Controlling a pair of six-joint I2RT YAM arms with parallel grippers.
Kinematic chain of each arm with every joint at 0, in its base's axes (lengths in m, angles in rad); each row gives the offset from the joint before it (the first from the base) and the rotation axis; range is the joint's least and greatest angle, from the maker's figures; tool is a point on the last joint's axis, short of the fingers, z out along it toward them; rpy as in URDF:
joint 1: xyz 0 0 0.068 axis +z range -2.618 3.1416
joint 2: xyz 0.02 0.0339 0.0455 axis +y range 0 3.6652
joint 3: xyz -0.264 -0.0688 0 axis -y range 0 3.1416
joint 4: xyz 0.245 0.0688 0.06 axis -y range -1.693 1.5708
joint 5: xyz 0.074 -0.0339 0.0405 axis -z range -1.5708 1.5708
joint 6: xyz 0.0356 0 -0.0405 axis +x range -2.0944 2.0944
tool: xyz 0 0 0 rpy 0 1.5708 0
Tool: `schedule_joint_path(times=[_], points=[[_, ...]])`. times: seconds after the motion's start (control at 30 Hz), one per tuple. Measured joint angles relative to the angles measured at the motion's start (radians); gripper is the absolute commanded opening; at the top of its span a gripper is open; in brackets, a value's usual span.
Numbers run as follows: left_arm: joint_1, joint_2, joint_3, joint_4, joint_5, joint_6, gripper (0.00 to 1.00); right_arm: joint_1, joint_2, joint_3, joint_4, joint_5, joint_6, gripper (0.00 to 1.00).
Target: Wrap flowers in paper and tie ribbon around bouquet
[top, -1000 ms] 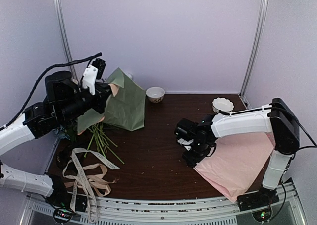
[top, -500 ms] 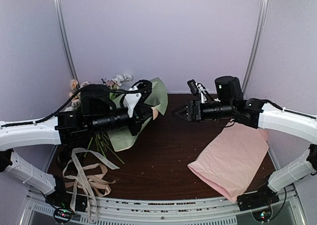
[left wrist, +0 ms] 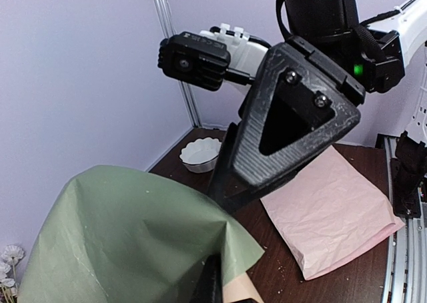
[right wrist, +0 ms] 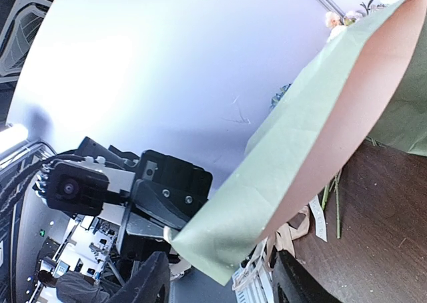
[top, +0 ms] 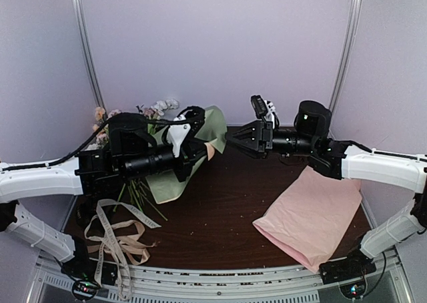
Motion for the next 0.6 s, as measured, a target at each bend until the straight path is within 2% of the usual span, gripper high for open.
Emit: schedule_joint_path(times=[0.27,0.33,0.47,0.6], points=[[0.0,0.0,0.0,0.0,0.0,0.002,0.0,0.0,0.054,0.021,0.081,-0.027,0.064,0.52],[0.0,0.0,0.0,0.0,0.0,0.002,0.0,0.004,0.062,0.024,0.084,-0.032,0.076,0.43],[0.0,0.0,0.0,-0.002,-0.002,0.006,0.0,0.009,0.069,0.042,0.098,-0.047,0.088,0.2],[0.0,0.0,0.0,-0.005,-0.006,0.014,0.0,0.011,0.069,0.053,0.1,-0.052,0.081,0.07]])
